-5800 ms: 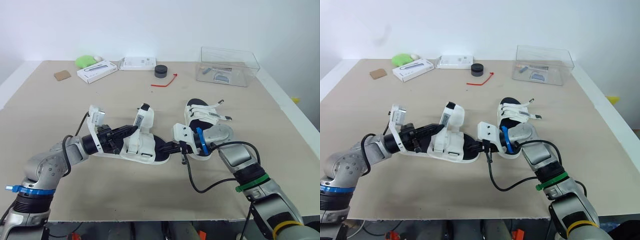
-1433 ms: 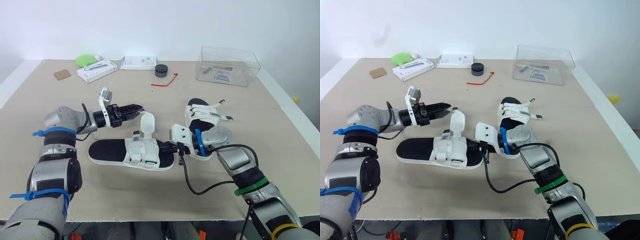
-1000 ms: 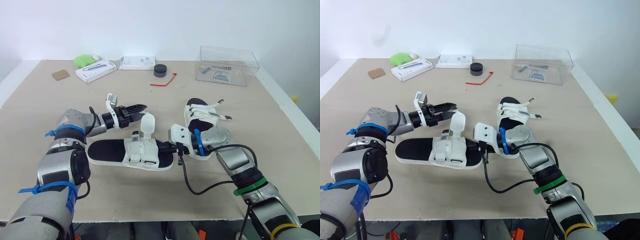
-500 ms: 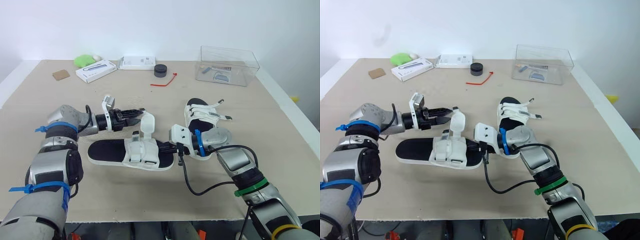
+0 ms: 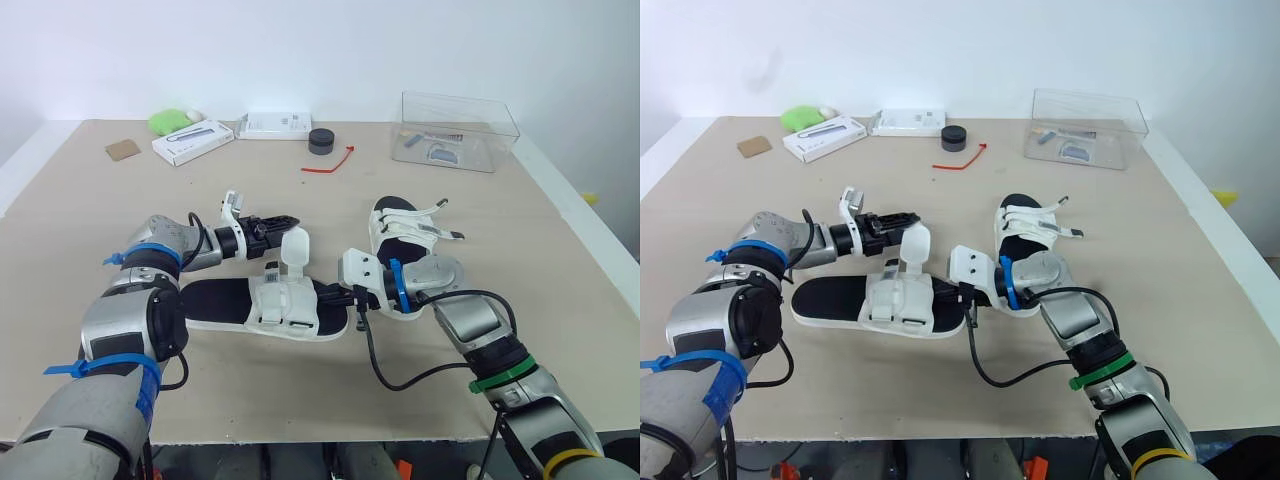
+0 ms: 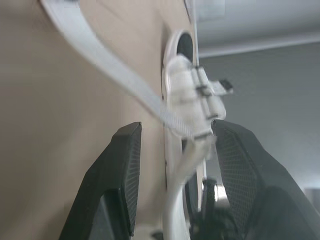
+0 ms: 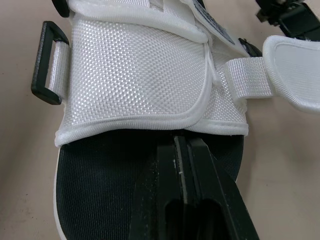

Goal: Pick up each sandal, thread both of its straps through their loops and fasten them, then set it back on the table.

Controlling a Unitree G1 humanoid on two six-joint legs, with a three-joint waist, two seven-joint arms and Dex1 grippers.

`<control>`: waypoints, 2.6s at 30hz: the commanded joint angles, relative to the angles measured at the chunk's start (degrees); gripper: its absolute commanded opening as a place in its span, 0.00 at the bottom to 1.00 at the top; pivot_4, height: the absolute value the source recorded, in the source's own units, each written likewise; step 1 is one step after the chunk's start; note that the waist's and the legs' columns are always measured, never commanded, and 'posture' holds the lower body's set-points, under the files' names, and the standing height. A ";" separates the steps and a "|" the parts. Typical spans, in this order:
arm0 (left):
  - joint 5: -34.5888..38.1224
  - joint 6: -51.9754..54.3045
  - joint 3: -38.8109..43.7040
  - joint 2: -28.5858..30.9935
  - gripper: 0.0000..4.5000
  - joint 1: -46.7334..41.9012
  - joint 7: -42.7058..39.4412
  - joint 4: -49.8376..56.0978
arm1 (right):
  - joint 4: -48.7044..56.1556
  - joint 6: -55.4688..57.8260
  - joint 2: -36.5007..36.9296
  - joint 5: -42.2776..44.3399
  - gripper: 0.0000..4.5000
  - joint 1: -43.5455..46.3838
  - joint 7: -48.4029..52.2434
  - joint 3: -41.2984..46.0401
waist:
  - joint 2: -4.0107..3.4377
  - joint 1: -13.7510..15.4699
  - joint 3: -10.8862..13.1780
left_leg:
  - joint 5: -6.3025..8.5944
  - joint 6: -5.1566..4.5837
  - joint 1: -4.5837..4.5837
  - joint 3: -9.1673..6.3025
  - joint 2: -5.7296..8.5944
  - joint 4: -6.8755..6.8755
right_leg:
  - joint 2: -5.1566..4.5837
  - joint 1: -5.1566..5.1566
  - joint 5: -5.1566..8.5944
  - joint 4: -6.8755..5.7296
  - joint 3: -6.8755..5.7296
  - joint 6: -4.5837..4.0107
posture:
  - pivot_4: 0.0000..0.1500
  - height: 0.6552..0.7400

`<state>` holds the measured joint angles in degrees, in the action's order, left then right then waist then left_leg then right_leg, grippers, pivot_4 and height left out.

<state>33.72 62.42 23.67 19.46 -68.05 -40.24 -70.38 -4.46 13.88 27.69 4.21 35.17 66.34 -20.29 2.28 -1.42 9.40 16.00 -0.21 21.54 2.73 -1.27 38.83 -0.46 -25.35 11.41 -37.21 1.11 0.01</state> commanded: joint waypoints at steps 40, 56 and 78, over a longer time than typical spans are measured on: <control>-19.34 -49.30 -24.09 2.02 0.02 15.45 -27.76 43.18 | 1.58 -0.29 1.07 -0.19 0.00 -0.42 0.60 -0.51 | 0.00 0.12 0.00 | 0.00 0.00 0.02 0.03 -0.02 -0.02 | -0.02 0.00 -0.01 0.03 0.09 0.01 | 1.00 1.00; -24.68 -117.75 -31.58 9.62 0.02 25.05 -36.27 52.46 | -0.58 -0.93 0.25 -0.25 0.00 0.59 1.23 -0.88 | 0.00 0.18 0.00 | 0.01 -0.08 -0.04 0.20 -0.09 0.03 | 0.06 0.04 -0.08 0.07 0.17 0.03 | 1.00 1.00; -20.00 -109.85 -38.75 20.78 0.80 29.18 -33.07 60.46 | -1.78 -1.64 0.23 -0.40 0.00 0.97 2.35 -1.28 | -0.01 0.12 0.00 | 0.05 -0.14 -0.05 0.20 -0.24 0.06 | 0.21 0.03 -0.05 0.08 0.11 0.02 | 1.00 1.00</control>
<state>13.32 -48.34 -17.45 39.45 -38.83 -74.97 -12.20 -6.00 12.38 27.79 4.11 35.98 67.68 -20.67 2.27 -1.30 9.40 16.05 -0.36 21.49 2.93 -1.51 38.90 -0.25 -25.32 11.35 -37.14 1.22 0.03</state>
